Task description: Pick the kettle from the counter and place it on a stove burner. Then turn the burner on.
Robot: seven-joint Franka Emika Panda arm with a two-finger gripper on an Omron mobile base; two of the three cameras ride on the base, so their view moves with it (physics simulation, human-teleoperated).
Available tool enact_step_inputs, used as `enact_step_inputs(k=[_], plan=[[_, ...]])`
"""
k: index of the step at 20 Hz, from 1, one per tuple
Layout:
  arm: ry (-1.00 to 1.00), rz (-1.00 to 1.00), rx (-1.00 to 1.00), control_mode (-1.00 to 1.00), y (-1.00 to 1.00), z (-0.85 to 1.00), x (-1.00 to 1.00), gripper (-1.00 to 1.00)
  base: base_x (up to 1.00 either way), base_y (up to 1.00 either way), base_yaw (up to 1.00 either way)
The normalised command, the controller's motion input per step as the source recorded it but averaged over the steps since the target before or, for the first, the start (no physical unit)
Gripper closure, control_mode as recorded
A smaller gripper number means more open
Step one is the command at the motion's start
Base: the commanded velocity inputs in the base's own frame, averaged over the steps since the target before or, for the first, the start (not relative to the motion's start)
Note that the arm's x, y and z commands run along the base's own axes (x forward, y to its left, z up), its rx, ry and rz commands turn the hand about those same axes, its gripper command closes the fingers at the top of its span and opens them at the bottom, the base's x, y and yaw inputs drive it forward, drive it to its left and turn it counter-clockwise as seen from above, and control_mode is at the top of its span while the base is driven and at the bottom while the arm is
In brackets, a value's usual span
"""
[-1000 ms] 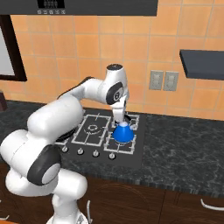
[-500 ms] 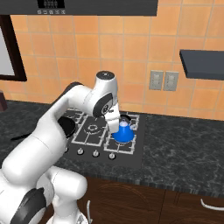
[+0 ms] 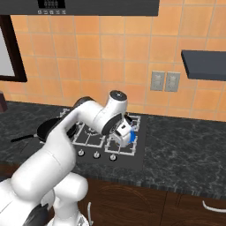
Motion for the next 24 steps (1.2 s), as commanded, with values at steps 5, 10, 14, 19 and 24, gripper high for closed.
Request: enact_step_inputs(k=[5, 10, 14, 19, 24], plan=[[0.07, 0.07, -0.16, -1.0, 0.0, -0.63, 0.3, -1.0, 0.0, 0.0, 0.0], [0.14, 0.03, -0.11, -1.0, 0.0, -0.68, 0.26, -1.0, 0.0, 0.0, 0.0], [0.01, 0.06, 0.0, -1.0, 0.0, -0.51, 0.18, -1.0, 0.0, 0.0, 0.0], [-0.1, 0.06, 0.0, -1.0, 0.0, -0.4, 0.14, -1.0, 0.0, 0.0, 0.0], [-0.04, 0.06, -0.02, -1.0, 0.0, -0.4, 0.17, -1.0, 0.0, 0.0, 0.0]])
